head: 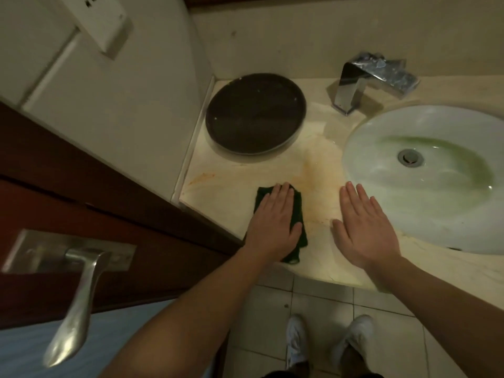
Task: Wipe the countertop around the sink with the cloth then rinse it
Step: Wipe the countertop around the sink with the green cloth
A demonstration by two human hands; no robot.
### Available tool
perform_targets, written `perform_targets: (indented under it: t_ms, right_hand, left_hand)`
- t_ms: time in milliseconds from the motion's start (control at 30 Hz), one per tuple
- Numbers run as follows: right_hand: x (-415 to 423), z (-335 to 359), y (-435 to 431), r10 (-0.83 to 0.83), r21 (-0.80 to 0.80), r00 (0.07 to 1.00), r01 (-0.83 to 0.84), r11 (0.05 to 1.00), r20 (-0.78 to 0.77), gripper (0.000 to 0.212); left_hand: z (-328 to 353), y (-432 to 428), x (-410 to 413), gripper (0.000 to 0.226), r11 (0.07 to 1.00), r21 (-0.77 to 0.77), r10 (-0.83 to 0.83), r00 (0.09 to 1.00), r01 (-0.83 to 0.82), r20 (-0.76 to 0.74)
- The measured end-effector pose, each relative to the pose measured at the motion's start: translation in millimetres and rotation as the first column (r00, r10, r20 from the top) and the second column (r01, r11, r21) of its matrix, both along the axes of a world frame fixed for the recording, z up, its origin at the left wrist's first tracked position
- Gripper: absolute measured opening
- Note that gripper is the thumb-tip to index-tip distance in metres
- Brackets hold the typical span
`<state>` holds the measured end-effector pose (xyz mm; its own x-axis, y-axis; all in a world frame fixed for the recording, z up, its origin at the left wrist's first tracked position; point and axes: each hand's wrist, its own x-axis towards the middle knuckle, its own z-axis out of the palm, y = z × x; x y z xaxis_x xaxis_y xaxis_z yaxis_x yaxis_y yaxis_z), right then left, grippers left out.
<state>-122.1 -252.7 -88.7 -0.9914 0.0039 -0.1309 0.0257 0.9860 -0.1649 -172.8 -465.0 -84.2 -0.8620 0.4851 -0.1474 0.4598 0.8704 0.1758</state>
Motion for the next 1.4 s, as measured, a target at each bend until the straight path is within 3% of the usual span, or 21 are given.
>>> perform_targets:
  t_ms: [133, 267, 433, 567, 800, 1000, 1100, 1167, 1300, 1400]
  right_hand:
    - [0, 2, -1, 0.0, -0.02, 1.0, 0.0, 1.0, -0.002, 0.07]
    - [0, 2, 0, 0.0, -0.026, 1.0, 0.0, 1.0, 0.002, 0.071]
    - [-1, 1, 0, 0.001, -0.024, 1.0, 0.0, 1.0, 0.005, 0.071]
    - [-2, 0, 1, -0.001, -0.028, 1.0, 0.001, 1.0, 0.012, 0.072]
    - [-2, -1, 1, -0.003, -0.029, 1.0, 0.004, 1.0, 0.022, 0.072]
    - [-2, -2, 1, -0.002, -0.023, 1.0, 0.003, 1.0, 0.025, 0.073]
    - [-2, 0, 1, 0.0, -0.028, 1.0, 0.001, 1.0, 0.027, 0.073]
    - [-2, 1, 1, 0.003, -0.035, 1.0, -0.002, 0.999, 0.021, 0.073]
    - [-2, 2, 1, 0.001, -0.046, 1.0, 0.0, 0.999, 0.021, 0.073]
    - [-2, 2, 1, -0.005, -0.052, 1.0, 0.006, 0.999, 0.027, 0.073]
  left_hand:
    - [0, -46, -14, 0.075, 0.984, -0.051, 0.168, 0.986, -0.169, -0.015]
    - [-3, -73, -18, 0.072, 0.91, -0.015, 0.414, 0.909, -0.415, -0.039]
    - [-8, -73, -17, 0.071, 0.637, 0.078, 0.77, 0.637, -0.767, -0.031]
    - [-2, -79, -40, 0.074, 0.476, 0.127, 0.877, 0.48, -0.87, 0.001]
    - [-5, -76, -58, 0.076, 0.473, 0.074, 0.881, 0.468, -0.878, -0.069]
    - [-5, -78, -65, 0.066, 0.476, 0.124, 0.878, 0.462, -0.871, -0.123]
    - [-10, -84, -61, 0.046, 0.45, 0.261, 0.893, 0.432, -0.854, -0.125]
    - [-8, -87, -61, 0.033, 0.385, 0.42, 0.918, 0.389, -0.822, -0.08]
    - [3, -90, -65, 0.033, 0.245, 0.671, 0.946, 0.324, -0.7, -0.007]
    - [11, -92, -73, 0.037, 0.255, 0.755, 0.919, 0.395, -0.604, 0.006]
